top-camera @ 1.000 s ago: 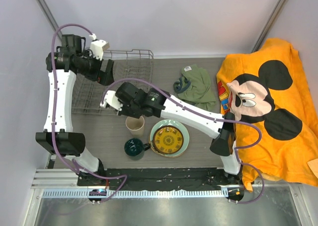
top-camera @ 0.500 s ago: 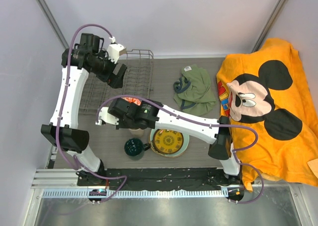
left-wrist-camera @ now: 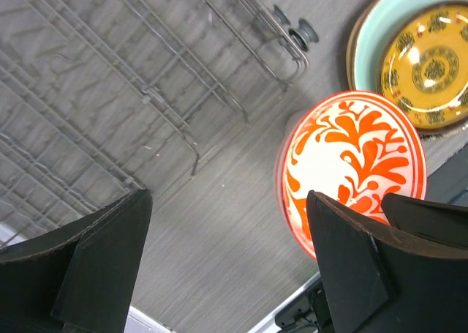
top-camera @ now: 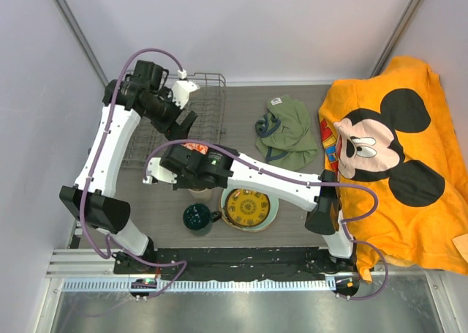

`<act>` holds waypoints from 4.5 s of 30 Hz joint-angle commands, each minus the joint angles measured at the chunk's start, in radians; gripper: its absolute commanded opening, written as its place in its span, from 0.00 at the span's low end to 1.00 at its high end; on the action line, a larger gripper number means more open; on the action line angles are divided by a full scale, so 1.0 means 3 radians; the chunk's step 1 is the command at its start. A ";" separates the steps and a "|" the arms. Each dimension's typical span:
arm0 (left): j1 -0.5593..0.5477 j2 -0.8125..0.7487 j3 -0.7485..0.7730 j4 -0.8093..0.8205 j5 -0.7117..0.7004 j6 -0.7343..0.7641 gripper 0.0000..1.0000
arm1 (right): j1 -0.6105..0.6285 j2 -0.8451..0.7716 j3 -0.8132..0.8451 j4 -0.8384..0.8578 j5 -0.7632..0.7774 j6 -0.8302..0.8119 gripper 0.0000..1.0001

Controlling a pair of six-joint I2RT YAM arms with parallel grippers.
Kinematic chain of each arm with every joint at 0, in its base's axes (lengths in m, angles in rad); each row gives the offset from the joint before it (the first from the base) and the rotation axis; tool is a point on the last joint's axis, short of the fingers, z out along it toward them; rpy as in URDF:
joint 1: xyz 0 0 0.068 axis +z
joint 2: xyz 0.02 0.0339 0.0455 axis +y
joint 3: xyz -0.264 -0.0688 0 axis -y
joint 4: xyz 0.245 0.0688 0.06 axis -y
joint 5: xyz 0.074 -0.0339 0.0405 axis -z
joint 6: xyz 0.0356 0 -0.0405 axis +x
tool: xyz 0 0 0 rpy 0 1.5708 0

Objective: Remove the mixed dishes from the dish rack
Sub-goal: Pick up the bowl from the dish rack, then place the bowl at the center of the board.

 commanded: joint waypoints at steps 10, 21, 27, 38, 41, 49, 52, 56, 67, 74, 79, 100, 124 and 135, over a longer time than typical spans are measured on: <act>-0.0169 -0.0067 -0.0380 -0.0455 -0.0133 0.0059 0.79 | 0.0004 -0.0039 0.0192 0.0118 0.0088 -0.0019 0.01; -0.0240 -0.0046 -0.0523 -0.0471 -0.0103 0.0013 0.23 | 0.0009 -0.0039 0.0177 0.0128 0.0129 -0.0029 0.01; -0.0256 -0.0072 -0.0584 -0.0465 -0.0098 0.0018 0.04 | 0.0004 -0.0034 0.0172 0.0128 0.0145 -0.0014 0.01; -0.0261 -0.0108 -0.0482 -0.0481 -0.0082 0.0043 0.00 | 0.0004 -0.0039 0.0167 0.0128 0.0191 0.0001 0.05; -0.0261 -0.0092 -0.0365 -0.0527 -0.0021 0.0048 0.00 | 0.0004 -0.0039 0.0167 0.0118 0.0226 0.0011 0.14; -0.0256 -0.0036 -0.0119 -0.0619 0.0107 0.0059 0.00 | 0.0004 -0.0090 0.0085 0.0123 0.0252 0.0027 0.31; -0.0251 -0.0016 -0.0098 -0.0619 0.0143 0.0064 0.00 | 0.0004 -0.0116 0.0034 0.0138 0.0267 0.0022 0.34; -0.0240 0.0005 -0.0083 -0.0614 0.0184 0.0064 0.00 | 0.0004 -0.0141 -0.0002 0.0154 0.0267 0.0032 0.46; 0.0000 0.0051 -0.0006 -0.0629 0.0408 0.0094 0.00 | 0.0004 -0.0290 -0.0068 0.0174 0.0267 0.0078 0.65; 0.0296 -0.0015 -0.0083 -0.0660 0.0684 0.0191 0.00 | 0.0009 -0.0397 -0.0099 0.0174 0.0242 0.0114 0.66; 0.0567 -0.0118 -0.0267 -0.0670 0.0864 0.0294 0.00 | 0.0004 -0.0458 -0.0125 0.0169 0.0283 0.0109 0.67; 0.1176 -0.0741 -0.1433 -0.0471 0.0981 0.0646 0.00 | -0.0170 -0.0596 -0.0130 0.0169 0.0375 0.0114 0.69; 0.1386 -0.1192 -0.3074 0.0996 0.0542 0.0422 0.00 | -0.0329 -0.0602 -0.0130 0.0169 0.0334 0.0129 0.69; 0.1401 -0.0962 -0.3381 0.1482 0.0623 0.0396 0.00 | -0.0339 -0.0586 -0.0160 0.0164 0.0344 0.0134 0.69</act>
